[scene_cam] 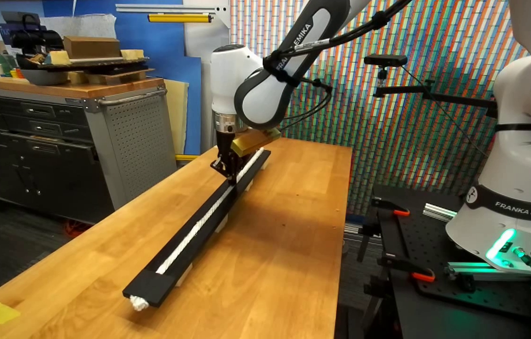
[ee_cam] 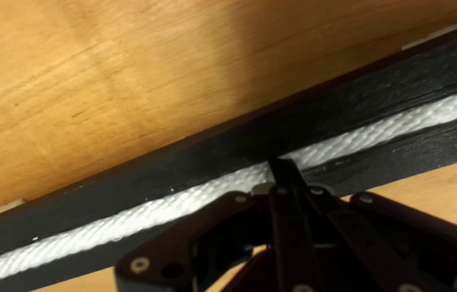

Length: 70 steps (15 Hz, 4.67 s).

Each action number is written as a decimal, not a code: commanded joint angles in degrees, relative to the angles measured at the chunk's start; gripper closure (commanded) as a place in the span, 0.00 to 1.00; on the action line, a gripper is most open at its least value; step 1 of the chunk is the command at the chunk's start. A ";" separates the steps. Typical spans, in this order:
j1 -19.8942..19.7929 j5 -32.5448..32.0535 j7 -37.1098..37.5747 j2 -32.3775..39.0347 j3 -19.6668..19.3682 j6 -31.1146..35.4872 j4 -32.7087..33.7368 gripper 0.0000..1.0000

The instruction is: Straighten the rope on the black object and press it in

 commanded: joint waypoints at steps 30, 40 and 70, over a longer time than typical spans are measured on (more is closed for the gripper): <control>-0.52 0.06 -0.15 -0.37 -3.03 1.58 -1.32 1.00; -0.48 -0.30 0.35 -2.03 -4.55 3.03 -2.79 1.00; -1.66 -0.12 0.31 -0.89 -6.06 2.39 -1.22 1.00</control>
